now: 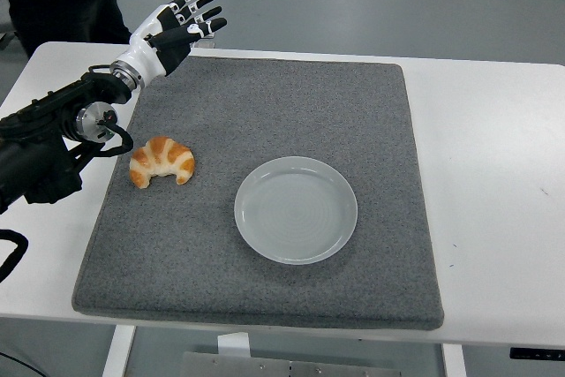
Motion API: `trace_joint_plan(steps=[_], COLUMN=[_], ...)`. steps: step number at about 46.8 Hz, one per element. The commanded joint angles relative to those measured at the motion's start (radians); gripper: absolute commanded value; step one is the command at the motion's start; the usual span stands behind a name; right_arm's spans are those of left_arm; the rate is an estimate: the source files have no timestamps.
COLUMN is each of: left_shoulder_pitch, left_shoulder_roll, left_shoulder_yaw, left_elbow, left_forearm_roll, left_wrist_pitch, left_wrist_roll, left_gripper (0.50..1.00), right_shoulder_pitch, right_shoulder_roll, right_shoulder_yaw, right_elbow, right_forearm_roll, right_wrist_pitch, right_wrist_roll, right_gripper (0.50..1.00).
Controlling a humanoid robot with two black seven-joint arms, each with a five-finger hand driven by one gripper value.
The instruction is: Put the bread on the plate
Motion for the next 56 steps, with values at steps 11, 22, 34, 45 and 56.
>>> trace_joint_plan(steps=[11,22,34,45,56], left_shoulder_pitch=[-0.003,-0.007,-0.027,-0.099,-0.276], left_shoulder_roll=[-0.014,-0.016,0.062,0.274,0.414], left_shoulder_yaw=[0.038,0.037,0.041,0.092,0.29], left_elbow=[0.0,-0.003,-0.124,-0.408,-0.623], left_forearm_roll=[0.002,0.0,0.0,0.0,0.0], left_wrist_pitch=[0.057,0.057,0.08,0.172,0.288], left_wrist_roll=[0.001,0.001,0.003,0.018,0.125], left_gripper=[0.99,0.99,0.99,0.988,0.988], right_shoulder_pitch=[0.001,-0.001,0.001,0.001,-0.001], right_shoulder_roll=[0.0,0.0,0.0,0.0,0.0], right_shoulder_yaw=[0.0,0.0,0.0,-0.002,0.0], right_elbow=[0.0,0.0,0.0,0.0,0.0], right_forearm_roll=[0.0,0.0,0.0,0.0,0.0], right_wrist_pitch=[0.0,0.0,0.0,0.0,0.0], right_wrist_roll=[0.0,0.0,0.0,0.0,0.0], right_gripper=[0.93,0.93,0.93,0.93,0.93])
